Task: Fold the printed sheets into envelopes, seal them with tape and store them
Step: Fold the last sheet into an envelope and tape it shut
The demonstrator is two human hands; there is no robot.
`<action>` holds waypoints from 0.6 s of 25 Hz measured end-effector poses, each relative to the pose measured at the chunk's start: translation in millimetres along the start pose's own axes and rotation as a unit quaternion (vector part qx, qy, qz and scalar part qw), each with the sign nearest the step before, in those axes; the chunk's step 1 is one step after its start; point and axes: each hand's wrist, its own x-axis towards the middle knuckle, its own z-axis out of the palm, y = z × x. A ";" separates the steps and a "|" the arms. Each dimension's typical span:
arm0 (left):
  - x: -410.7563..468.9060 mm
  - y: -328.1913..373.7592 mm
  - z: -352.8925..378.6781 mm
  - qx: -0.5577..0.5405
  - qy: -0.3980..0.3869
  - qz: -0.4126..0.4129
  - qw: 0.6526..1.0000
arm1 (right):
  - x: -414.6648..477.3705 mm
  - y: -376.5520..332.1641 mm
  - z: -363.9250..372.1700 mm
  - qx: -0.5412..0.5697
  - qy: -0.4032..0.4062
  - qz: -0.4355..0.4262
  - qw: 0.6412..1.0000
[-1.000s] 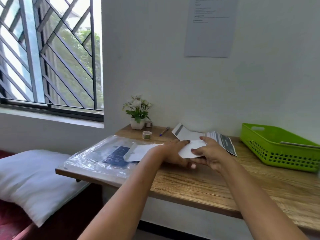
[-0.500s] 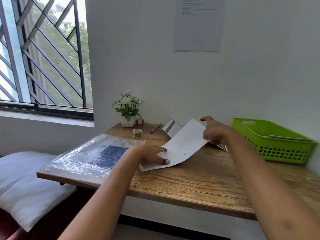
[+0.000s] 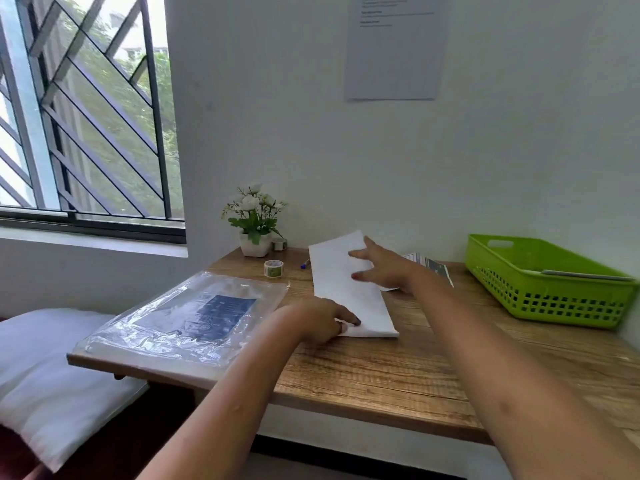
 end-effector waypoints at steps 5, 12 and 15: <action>11.4 -8.2 -7.7 -0.070 0.008 -0.008 0.997 | -21.6 9.3 6.3 -0.029 -0.083 -0.006 0.996; 21.6 -1.6 -7.0 -0.068 -0.001 -0.014 0.998 | -47.7 18.7 4.4 -0.135 -0.193 -0.006 0.972; 32.3 6.8 -2.4 0.003 -0.004 -0.021 1.000 | -49.3 22.3 2.6 -0.106 -0.155 -0.017 0.982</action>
